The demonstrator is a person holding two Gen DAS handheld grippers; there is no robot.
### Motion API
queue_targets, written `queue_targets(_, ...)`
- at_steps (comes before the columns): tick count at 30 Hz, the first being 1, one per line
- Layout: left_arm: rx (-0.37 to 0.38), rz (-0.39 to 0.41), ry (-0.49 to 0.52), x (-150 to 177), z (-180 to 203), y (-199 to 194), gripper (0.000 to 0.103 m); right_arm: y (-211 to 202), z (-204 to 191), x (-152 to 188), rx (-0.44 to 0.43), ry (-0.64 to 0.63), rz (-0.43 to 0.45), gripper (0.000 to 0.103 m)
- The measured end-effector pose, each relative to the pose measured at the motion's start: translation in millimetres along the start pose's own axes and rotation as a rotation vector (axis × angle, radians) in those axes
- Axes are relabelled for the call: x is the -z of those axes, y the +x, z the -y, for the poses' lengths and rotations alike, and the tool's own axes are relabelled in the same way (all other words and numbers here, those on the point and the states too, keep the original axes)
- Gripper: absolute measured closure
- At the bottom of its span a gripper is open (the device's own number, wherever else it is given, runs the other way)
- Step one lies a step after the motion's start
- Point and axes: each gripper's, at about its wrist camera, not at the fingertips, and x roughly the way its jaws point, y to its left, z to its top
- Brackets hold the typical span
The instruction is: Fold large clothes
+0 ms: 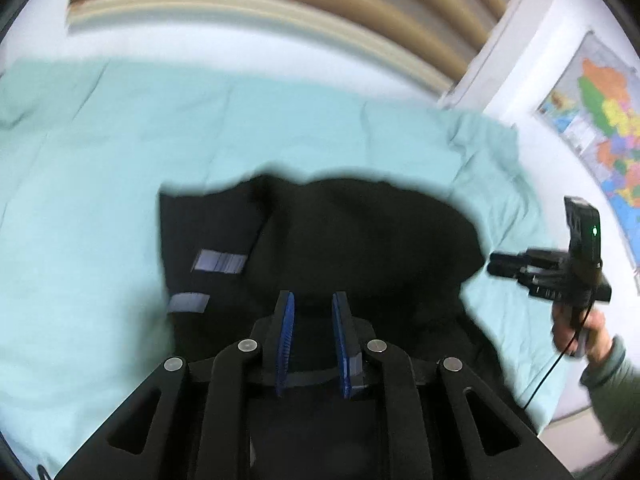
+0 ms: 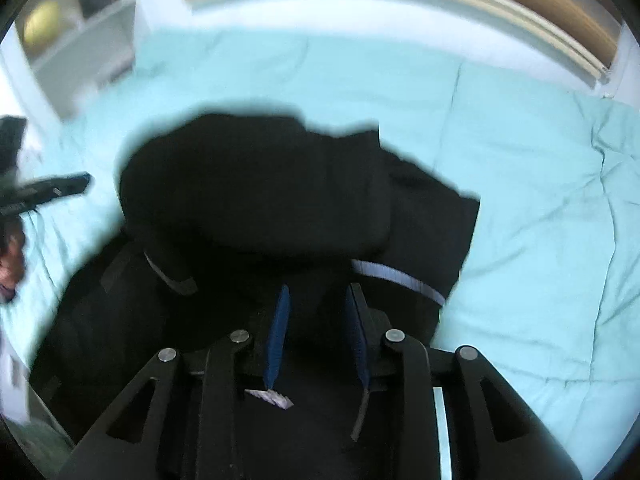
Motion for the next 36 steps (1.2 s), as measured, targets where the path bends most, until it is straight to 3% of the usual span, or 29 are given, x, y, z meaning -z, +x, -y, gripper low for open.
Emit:
queue_targets(2, 0.032, 0.039, -0.005, -28.4, 7.4, 4.3, 0.080, -11.7, 0.7, -26.4, -0.023, 0.055, 0.068, 0.063)
queue_targets(4, 0.059, 0.038, -0.012, -55.4, 17.2, 22.0, 0.073, -13.0, 2.1, -55.4, -0.061, 0.153, 0.135, 0.039)
queue_targets(6, 0.083, 0.005, -0.019, -69.0, 20.6, 47.6, 0.064, -2.5, 2.7, -74.9, -0.114, 0.229, 0.143, 0.037)
queue_targets(8, 0.132, -0.065, -0.042, -71.1, 18.2, 76.1, 0.062, 25.2, 0.7, -85.2, -0.140, 0.273, 0.097, 0.038)
queue_targets(10, 0.164, -0.165, -0.065, -54.7, 12.9, 104.6, 0.062, 63.5, -6.4, -82.5, -0.119, 0.295, 0.009, 0.038)
queue_targets(13, 0.163, -0.266, -0.046, -5.4, 6.7, 118.0, 0.062, 96.3, -9.2, -57.8, -0.168, 0.298, -0.113, 0.038)
queue_targets(18, 0.119, -0.377, -0.198, 72.9, -26.2, 149.2, 0.062, 147.3, -30.5, 28.0, -0.115, 0.268, -0.278, 0.038)
queue_targets(23, 0.075, -0.349, -0.207, 81.4, -28.7, 165.8, 0.063, 168.4, -36.5, 38.4, -0.047, 0.290, -0.227, 0.039)
queue_targets(25, 0.047, -0.351, -0.162, 79.2, -18.5, 160.8, 0.063, 163.5, -41.2, 35.7, -0.033, 0.278, -0.230, 0.038)
queue_targets(29, 0.056, -0.300, -0.094, 70.7, 0.5, 123.4, 0.064, 122.3, -44.2, 31.7, -0.100, 0.273, -0.228, 0.038)
queue_targets(33, 0.138, -0.163, -0.079, 47.9, 13.2, 71.6, 0.064, 70.1, -36.1, 9.6, -0.096, 0.247, -0.095, 0.038)
queue_targets(36, 0.141, -0.097, -0.108, 35.0, 11.3, 62.2, 0.058, 51.3, -23.0, -15.3, -0.074, 0.272, 0.005, 0.036)
